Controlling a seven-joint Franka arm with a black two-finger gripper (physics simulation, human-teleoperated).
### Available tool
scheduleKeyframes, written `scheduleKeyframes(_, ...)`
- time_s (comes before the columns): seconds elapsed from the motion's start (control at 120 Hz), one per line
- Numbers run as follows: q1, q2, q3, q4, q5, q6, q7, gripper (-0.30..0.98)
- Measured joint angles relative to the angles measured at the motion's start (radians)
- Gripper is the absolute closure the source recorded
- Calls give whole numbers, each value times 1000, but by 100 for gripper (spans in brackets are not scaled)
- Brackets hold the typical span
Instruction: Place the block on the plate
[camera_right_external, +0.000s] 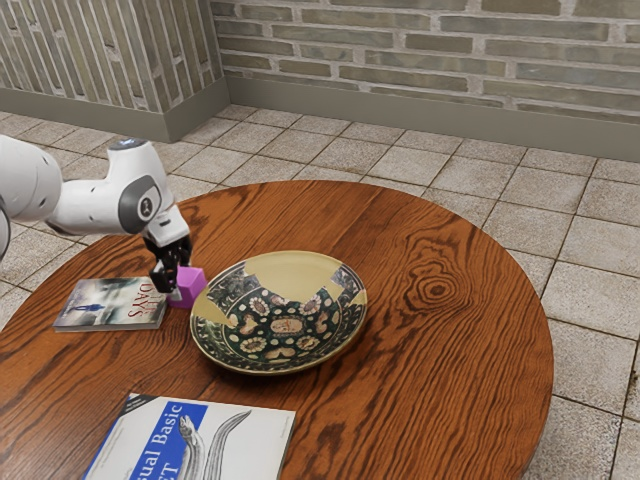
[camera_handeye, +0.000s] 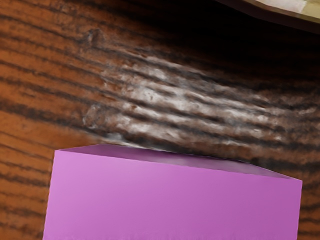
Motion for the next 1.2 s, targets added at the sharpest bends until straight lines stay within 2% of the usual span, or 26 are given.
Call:
scheduleKeyframes(0.192, 0, -4, 0, 0, -4, 4, 0, 31)
scheduleKeyframes(0.408, 0, -51, 0, -10, -3, 3, 0, 31)
scheduleKeyframes(0.717, -15, -216, -6, -18, -2, -48, -7, 30)
scheduleKeyframes(0.925, -92, -291, -28, -20, -2, -125, -28, 30)
scheduleKeyframes(1.2, -158, -414, -53, -152, -1, -205, -64, 30)
